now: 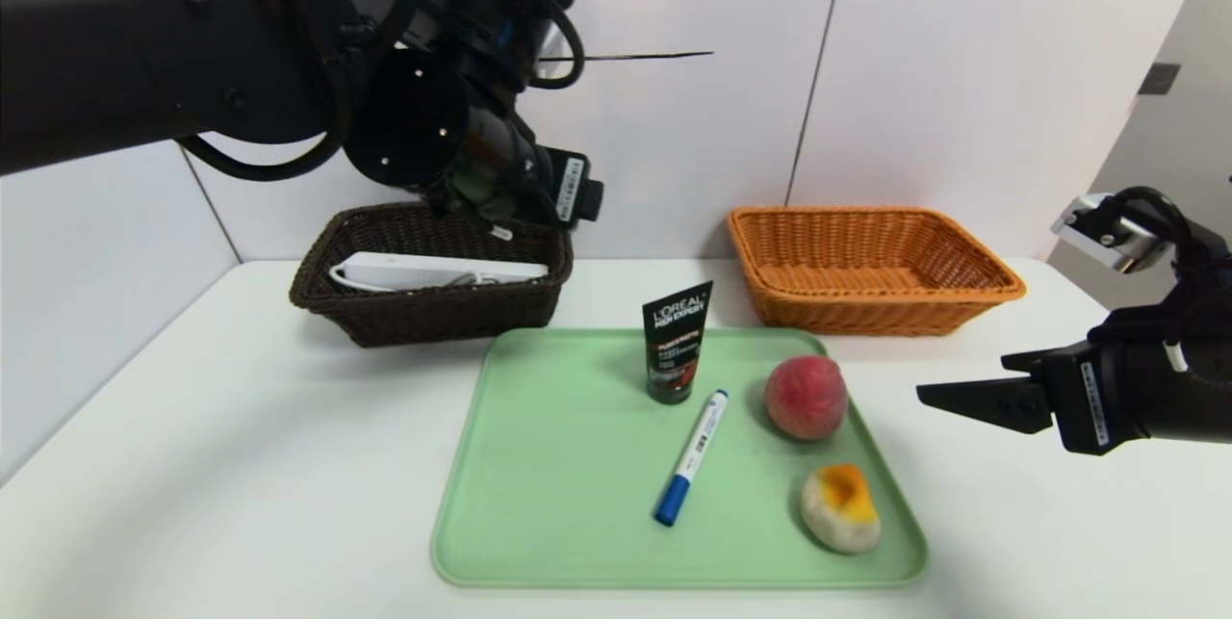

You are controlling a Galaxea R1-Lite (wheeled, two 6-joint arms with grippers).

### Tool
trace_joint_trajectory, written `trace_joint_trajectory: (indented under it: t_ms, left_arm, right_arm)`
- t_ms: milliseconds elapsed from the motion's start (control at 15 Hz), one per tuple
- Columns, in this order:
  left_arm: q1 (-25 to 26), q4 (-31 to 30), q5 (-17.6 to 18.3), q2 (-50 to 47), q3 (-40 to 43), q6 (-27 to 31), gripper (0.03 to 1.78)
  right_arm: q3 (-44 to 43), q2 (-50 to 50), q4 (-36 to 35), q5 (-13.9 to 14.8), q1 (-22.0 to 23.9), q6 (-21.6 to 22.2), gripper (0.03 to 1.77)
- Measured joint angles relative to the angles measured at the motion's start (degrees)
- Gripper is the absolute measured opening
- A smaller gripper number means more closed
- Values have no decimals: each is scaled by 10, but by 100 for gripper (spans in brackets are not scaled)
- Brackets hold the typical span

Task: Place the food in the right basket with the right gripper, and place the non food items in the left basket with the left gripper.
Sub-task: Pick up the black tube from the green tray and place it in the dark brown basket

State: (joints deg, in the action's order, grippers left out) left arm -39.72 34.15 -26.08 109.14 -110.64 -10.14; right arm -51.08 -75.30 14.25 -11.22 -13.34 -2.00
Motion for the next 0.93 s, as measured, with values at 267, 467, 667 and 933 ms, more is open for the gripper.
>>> trace_joint_trajectory:
  t_ms: [267,467,667,933]
  left_arm:
    - [-64,38,0,6,0,-113,167]
    - [-98,72,11,-4,25,-175,168]
    - [-123,60,37,-22,98,-187,169]
    - [-134,-47,60,-42,225,-155,169]
  right_arm:
    - [11,9,-2,0,1,0,171]
    - [14,15,-2,-1,7,0,171]
    - [14,16,-2,-1,10,-1,171]
    - [15,14,-2,-2,14,-2,171]
